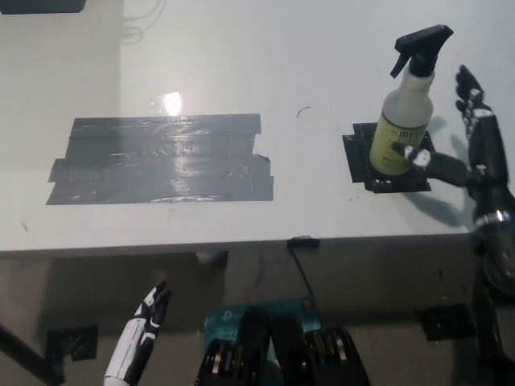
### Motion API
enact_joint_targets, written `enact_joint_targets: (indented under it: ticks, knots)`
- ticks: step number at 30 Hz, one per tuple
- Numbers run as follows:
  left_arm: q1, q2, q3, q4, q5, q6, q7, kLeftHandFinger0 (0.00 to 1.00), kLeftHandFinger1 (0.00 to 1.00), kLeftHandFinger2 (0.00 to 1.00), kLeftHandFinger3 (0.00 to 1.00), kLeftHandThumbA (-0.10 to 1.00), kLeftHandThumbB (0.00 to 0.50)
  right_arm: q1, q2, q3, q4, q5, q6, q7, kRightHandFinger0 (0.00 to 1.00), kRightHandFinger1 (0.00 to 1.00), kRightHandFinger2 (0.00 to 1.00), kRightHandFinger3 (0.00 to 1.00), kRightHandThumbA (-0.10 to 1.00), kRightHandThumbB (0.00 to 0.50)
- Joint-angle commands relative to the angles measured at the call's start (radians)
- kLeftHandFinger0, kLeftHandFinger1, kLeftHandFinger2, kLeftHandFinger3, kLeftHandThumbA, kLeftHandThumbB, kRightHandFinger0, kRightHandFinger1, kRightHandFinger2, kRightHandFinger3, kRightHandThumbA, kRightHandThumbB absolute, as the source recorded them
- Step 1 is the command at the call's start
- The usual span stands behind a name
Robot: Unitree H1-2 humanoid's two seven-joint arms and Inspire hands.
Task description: A spray bottle is kept on the black marked spot on the table infront of the robot and the robot extends its right arm to pick it up and hands it to a person
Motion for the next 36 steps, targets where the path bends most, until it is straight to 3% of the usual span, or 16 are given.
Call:
enact_joint_targets:
  ticks: [1,3,7,9,22,28,30,33,35,36]
  knots:
    - [-0.016,0.0,0.003,-0.023,-0.005,-0.029,0.006,1.0,1.0,1.0,1.0,1.0,0.492,-0.117,-0.027,0.016,0.079,-0.019,0.012,-0.022,1.0,1.0,1.0,1.0,1.0,0.303]
    - [-0.017,0.0,0.003,-0.023,-0.005,-0.028,0.007,1.0,1.0,1.0,1.0,1.0,0.494,-0.146,-0.029,0.03,0.123,-0.041,0.002,-0.038,1.0,1.0,1.0,1.0,1.0,0.3]
    - [-0.016,0.002,0.002,-0.017,-0.002,-0.038,0.007,1.0,1.0,1.0,1.0,1.0,0.49,-0.207,-0.027,0.042,0.224,-0.05,-0.02,-0.066,1.0,1.0,1.0,1.0,1.0,0.379]
    - [-0.017,0.0,0.002,-0.015,-0.003,-0.042,0.008,1.0,1.0,1.0,1.0,1.0,0.489,-0.226,-0.027,0.048,0.257,-0.054,-0.025,-0.073,1.0,1.0,1.0,1.0,1.0,0.392]
    - [-0.025,0.002,0.003,-0.021,-0.013,-0.023,-0.002,1.0,1.0,1.0,1.0,1.0,0.5,-0.304,-0.048,0.101,0.436,-0.063,-0.032,-0.061,1.0,1.0,1.0,1.0,1.0,0.375]
    - [-0.026,0.006,0.002,-0.022,-0.016,-0.03,-0.007,1.0,1.0,1.0,1.0,1.0,0.491,-0.306,-0.036,0.095,0.52,-0.032,-0.097,-0.06,1.0,1.0,1.0,1.0,0.97,0.39]
    - [-0.03,0.006,0.003,-0.027,-0.016,-0.024,-0.007,1.0,1.0,1.0,1.0,1.0,0.49,-0.317,-0.035,0.088,0.548,-0.015,-0.129,-0.051,1.0,1.0,1.0,1.0,0.89,0.377]
    - [-0.036,0.007,0.003,-0.02,-0.013,-0.026,-0.004,1.0,1.0,1.0,1.0,1.0,0.5,-0.32,-0.031,0.081,0.557,-0.007,-0.156,-0.063,1.0,1.0,1.0,1.0,0.71,0.409]
    - [-0.037,0.005,0.003,-0.02,-0.014,-0.026,-0.003,1.0,1.0,1.0,1.0,1.0,0.5,-0.319,-0.032,0.084,0.552,-0.009,-0.157,-0.065,0.89,0.96,1.0,1.0,0.68,0.412]
    - [-0.038,0.004,0.004,-0.022,-0.018,-0.026,-0.005,1.0,1.0,1.0,1.0,1.0,0.496,-0.324,-0.032,0.095,0.554,-0.028,-0.135,-0.08,0.54,0.59,0.73,0.89,0.42,0.401]
